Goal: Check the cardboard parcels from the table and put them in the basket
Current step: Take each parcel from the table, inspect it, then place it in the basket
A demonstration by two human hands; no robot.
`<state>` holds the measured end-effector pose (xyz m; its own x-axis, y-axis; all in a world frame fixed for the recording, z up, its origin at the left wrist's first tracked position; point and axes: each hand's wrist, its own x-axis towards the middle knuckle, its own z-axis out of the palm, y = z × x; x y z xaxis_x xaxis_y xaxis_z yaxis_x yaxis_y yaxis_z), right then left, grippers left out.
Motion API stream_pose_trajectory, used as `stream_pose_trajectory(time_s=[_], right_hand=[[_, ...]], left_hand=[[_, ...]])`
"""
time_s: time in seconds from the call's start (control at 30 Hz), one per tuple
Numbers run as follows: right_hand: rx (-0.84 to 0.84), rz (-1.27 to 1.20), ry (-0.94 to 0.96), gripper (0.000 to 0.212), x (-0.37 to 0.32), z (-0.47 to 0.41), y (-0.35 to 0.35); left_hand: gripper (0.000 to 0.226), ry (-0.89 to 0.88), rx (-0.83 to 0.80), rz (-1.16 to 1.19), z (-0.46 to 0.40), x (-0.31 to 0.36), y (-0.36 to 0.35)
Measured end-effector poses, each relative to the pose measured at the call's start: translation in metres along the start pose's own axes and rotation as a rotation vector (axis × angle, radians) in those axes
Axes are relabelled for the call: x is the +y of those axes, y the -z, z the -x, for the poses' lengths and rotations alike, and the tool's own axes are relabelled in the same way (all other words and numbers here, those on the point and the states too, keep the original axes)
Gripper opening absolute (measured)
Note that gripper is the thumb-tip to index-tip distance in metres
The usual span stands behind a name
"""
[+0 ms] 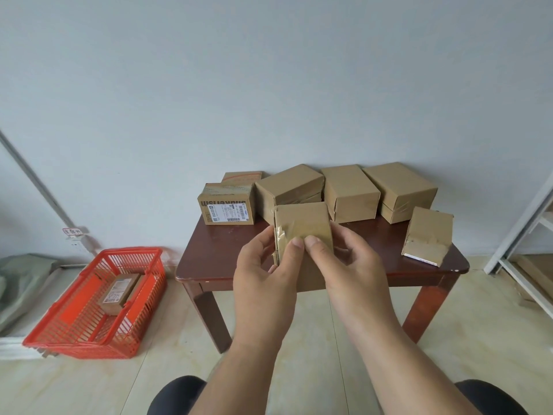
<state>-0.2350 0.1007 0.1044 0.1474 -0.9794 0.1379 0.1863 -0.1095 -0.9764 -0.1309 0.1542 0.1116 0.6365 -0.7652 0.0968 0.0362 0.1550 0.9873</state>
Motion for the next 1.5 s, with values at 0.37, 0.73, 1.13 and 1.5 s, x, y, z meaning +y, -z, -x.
stream_pose_trajectory(time_s=[0.37,0.73,1.13,1.5], right_hand=[[-0.006,0.053,-0.026,0.046,0.011,0.0,0.003],[0.056,0.057,-0.04,0.041,0.001,-0.004,-0.002],[0.07,0.068,-0.045,0.046,0.002,-0.001,-0.003],[0.019,0.111,-0.028,0.052,0.004,0.009,-0.003]], left_hand=[[0.028,0.013,0.024,-0.006,-0.003,-0.001,-0.001],[0.036,0.007,-0.004,0.013,0.005,-0.004,-0.002],[0.038,-0.002,-0.025,-0.008,0.006,0.005,-0.004],[0.053,0.019,0.017,0.02,0.003,0.005,-0.003]])
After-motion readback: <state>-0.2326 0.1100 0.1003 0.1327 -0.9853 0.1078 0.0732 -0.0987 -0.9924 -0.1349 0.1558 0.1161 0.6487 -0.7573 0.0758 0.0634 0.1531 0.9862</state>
